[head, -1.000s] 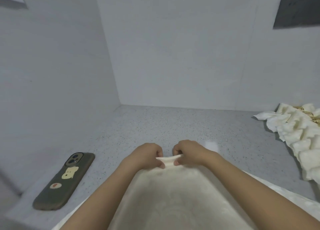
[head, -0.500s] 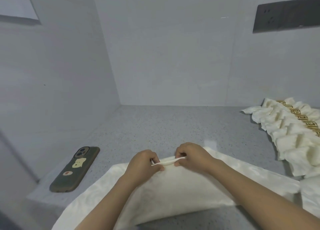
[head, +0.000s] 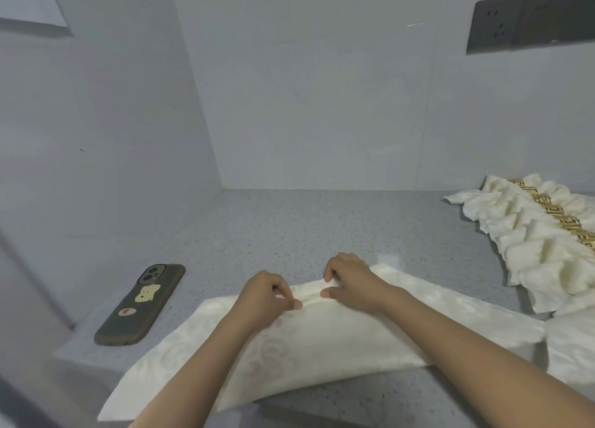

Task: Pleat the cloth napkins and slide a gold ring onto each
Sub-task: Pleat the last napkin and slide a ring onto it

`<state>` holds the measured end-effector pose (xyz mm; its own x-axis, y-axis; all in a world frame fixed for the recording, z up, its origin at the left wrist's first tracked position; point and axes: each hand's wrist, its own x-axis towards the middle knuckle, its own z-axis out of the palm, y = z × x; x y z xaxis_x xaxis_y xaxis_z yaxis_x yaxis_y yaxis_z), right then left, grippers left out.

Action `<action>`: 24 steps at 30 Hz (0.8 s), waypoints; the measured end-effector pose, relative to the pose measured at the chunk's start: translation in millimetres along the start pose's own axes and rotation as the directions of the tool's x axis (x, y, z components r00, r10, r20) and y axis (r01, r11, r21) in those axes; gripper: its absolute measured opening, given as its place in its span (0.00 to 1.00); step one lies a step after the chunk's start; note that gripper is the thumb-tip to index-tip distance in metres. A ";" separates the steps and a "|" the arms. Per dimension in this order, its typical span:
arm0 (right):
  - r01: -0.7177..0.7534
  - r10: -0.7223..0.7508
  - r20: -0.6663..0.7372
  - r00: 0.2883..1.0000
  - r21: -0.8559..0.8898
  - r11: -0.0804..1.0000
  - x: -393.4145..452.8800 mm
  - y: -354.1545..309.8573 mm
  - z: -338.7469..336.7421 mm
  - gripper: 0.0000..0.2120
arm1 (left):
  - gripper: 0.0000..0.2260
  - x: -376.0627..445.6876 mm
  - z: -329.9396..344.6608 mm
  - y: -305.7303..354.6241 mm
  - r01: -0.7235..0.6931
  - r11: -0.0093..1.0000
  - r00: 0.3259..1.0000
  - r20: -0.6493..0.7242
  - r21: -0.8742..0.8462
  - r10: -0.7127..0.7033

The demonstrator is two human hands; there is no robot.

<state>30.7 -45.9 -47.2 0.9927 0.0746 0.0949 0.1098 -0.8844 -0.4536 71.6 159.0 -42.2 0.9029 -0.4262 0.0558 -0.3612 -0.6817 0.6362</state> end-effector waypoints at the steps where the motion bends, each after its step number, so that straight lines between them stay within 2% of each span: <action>1: -0.002 0.002 0.010 1.000 -0.028 1.000 2.0 -0.1 -1.2 0.14 | 0.13 4.6 -2.2 0.4 0.000 0.999 1.000 0.022 0.054 -0.001; 4: -0.027 0.037 0.089 0.995 -0.103 0.994 8.7 -3.2 -5.9 0.23 | 0.17 14.1 -7.0 1.8 0.038 0.981 0.994 0.089 0.189 -0.056; 9: -0.060 0.095 0.174 0.980 -0.196 0.979 21.4 -9.6 -9.2 0.14 | 0.16 19.3 -16.1 13.6 0.078 0.964 0.972 0.194 0.255 -0.130; 11: -0.044 0.080 0.136 0.987 -0.251 0.967 21.9 -11.9 -11.0 0.13 | 0.13 20.0 -16.4 20.1 0.038 0.955 0.981 0.173 0.293 -0.092; 13: -0.052 0.065 0.040 0.997 -0.261 0.964 18.7 -11.5 -11.4 0.12 | 0.14 21.4 -12.2 23.0 -0.007 0.949 0.995 0.093 0.314 -0.024; 16: -0.023 -0.007 -0.148 0.989 -0.204 0.979 9.7 -7.0 -6.6 0.09 | 0.17 18.8 -3.3 22.0 -0.056 0.944 0.997 -0.039 0.325 0.072; 18: 0.026 -0.057 -0.210 0.976 -0.148 0.989 1.9 -3.2 -2.6 0.07 | 0.16 14.6 1.9 19.0 -0.097 0.940 0.989 -0.078 0.327 0.129; 21: 0.055 -0.063 -0.175 0.983 -0.053 0.997 -8.0 1.2 -3.2 0.07 | 0.15 5.3 4.6 12.4 -0.118 0.958 0.985 -0.092 0.260 0.146; 24: 0.075 -0.077 -0.076 0.994 -0.026 0.997 -16.2 3.0 -6.4 0.08 | 0.13 -6.2 2.8 6.4 -0.112 0.977 0.993 -0.020 0.183 0.117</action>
<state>14.6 -52.8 -44.5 0.9746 0.1071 0.1967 0.1827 -0.8881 -0.4217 63.0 155.6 -40.5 0.8589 -0.4911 0.1457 -0.4962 -0.7271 0.4745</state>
